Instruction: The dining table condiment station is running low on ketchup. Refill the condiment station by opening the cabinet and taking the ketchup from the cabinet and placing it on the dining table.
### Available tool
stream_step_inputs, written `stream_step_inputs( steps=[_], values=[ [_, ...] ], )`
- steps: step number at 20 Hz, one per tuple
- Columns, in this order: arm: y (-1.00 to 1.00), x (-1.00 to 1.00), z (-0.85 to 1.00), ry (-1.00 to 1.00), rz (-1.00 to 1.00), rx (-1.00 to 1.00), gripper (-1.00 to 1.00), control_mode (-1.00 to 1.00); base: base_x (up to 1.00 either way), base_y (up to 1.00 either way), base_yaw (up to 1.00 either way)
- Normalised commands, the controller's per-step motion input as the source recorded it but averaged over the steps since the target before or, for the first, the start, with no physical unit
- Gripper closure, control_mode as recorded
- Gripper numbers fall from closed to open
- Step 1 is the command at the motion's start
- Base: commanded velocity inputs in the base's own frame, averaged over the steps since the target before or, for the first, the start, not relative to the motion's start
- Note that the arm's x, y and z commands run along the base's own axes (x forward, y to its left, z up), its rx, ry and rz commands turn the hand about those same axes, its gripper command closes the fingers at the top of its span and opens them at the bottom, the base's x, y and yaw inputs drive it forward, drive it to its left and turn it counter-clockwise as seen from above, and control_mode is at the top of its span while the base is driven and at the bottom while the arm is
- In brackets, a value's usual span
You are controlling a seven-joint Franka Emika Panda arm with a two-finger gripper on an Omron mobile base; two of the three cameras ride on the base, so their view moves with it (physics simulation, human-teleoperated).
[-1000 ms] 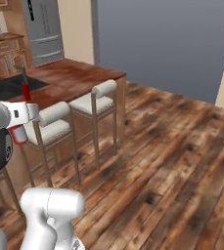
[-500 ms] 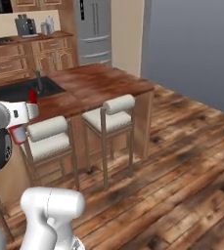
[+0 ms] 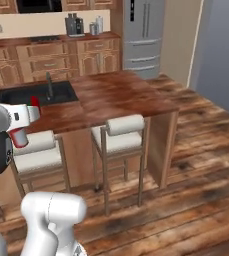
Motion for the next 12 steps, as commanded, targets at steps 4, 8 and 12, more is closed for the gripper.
stream_step_inputs(
  steps=[4, 8, 12],
  values=[
    [0.0, 0.0, 0.0, 0.0, 0.0, 0.0, 1.0, 1.0, 0.81, -0.26, 0.43],
    [0.0, 0.0, 0.0, 0.0, 0.0, 0.0, 1.0, 1.0, 0.69, -0.1, 0.37],
    [0.0, 0.0, 0.0, 0.0, 0.0, 0.0, 1.0, 1.0, 0.52, -0.02, 0.28]
  ],
)
